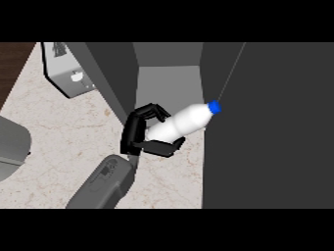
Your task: Pick up the bottled water, place it into the cabinet and close the cabinet
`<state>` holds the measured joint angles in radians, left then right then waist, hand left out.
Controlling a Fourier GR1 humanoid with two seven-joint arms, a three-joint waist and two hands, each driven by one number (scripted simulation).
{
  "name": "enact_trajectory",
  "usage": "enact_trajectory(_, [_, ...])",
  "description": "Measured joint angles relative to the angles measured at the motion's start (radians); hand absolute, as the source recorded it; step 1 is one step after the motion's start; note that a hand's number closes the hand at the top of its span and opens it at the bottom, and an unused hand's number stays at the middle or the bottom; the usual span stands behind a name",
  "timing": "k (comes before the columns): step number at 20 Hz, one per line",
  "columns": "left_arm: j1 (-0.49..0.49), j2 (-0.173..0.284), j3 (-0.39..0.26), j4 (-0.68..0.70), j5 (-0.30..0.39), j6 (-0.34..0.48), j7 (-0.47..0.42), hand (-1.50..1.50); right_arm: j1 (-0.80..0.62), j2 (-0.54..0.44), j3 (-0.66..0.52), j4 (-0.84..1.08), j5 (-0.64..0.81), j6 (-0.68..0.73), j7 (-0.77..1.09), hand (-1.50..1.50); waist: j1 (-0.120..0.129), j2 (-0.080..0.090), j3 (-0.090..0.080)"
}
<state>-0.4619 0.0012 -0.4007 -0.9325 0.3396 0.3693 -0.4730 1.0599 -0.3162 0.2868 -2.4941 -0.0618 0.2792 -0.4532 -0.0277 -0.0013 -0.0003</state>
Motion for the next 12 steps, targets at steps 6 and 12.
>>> enact_trajectory(6, [-0.148,0.018,-0.02,0.103,0.052,0.101,0.068,1.5,0.019,0.0,-0.039,0.004,-0.012,0.023,-0.028,-1.5,-0.01,0.006,0.0])
enact_trajectory(12, [-0.301,0.007,0.026,0.244,0.139,0.126,0.097,1.5,0.021,0.0,-0.05,0.008,-0.02,0.047,-0.047,-1.5,-0.024,0.011,-0.001])
